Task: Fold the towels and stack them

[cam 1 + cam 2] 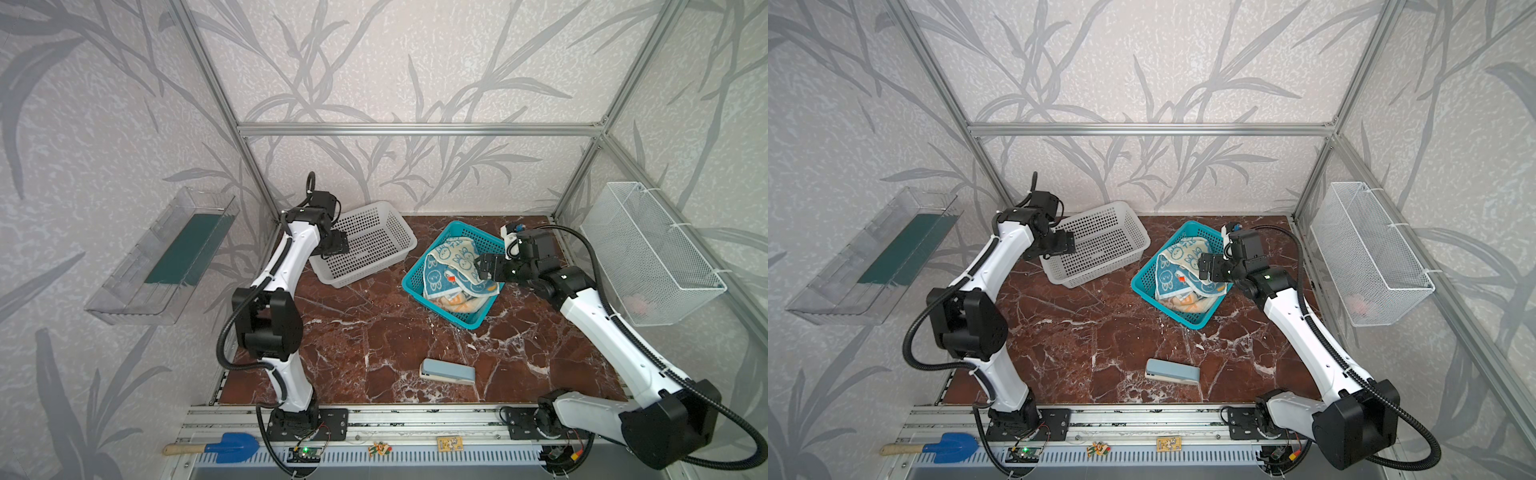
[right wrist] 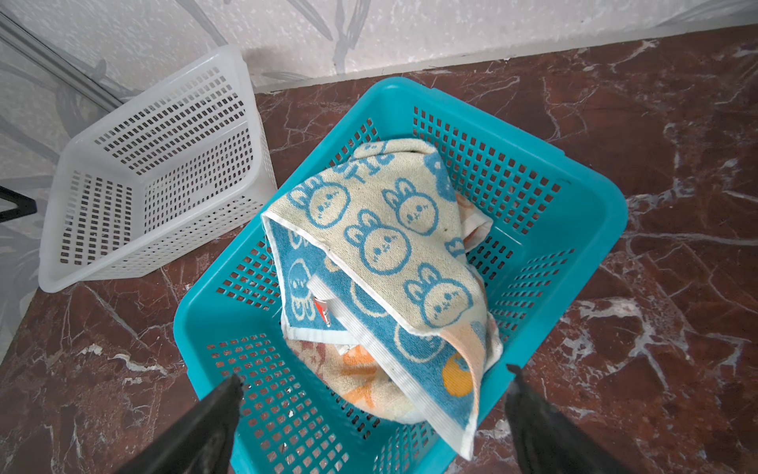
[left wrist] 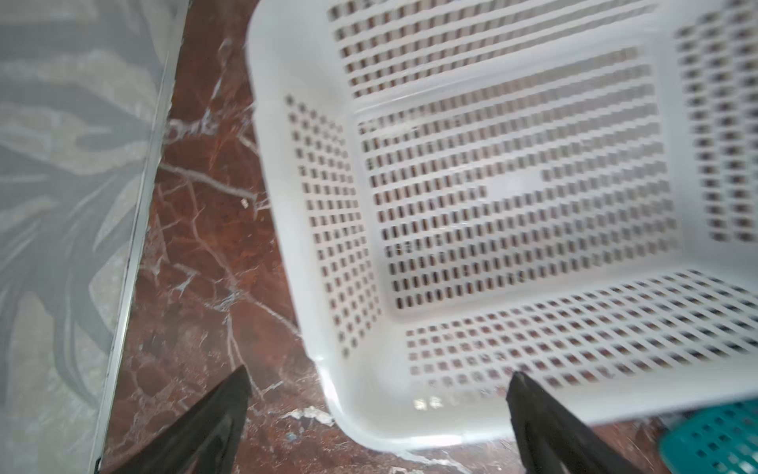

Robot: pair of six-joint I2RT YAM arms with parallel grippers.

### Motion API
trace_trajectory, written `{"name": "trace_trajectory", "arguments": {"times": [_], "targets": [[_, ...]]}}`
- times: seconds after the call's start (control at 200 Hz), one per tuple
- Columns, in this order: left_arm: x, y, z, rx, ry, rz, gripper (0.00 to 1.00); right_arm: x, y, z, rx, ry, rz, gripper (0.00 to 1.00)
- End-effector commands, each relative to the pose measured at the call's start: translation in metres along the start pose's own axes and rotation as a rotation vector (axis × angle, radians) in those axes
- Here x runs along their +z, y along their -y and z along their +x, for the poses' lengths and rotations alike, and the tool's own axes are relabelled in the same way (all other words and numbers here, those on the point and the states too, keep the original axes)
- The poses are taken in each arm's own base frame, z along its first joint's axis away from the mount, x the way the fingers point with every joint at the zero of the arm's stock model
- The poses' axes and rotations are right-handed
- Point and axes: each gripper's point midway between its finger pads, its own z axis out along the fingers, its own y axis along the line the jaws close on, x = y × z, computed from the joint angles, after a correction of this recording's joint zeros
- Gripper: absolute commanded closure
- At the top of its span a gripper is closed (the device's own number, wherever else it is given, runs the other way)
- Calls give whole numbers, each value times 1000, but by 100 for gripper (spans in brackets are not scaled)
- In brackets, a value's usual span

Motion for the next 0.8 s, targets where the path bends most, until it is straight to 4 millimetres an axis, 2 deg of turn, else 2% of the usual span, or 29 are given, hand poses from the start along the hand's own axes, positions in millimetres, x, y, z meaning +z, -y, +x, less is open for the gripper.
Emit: {"name": "trace_trajectory", "arguments": {"times": [0.0, 0.15, 0.34, 0.515, 0.63, 0.795], "targets": [[-26, 42, 6, 198, 78, 76, 1, -7, -6, -7, -37, -3, -18, 1], [-13, 78, 17, 357, 68, 157, 1, -13, -2, -13, -2, 7, -29, 1], [18, 93, 13, 437, -6, 136, 4, -25, 7, -16, 41, 24, -39, 1], [33, 126, 22, 547, -54, 176, 11, -31, 11, -14, 40, 22, -33, 1], [41, 133, 28, 602, -79, 138, 15, -33, 12, -13, 57, 25, -47, 1], [52, 128, 33, 668, -74, 66, 18, -36, 10, -14, 56, 22, -60, 1]]}}
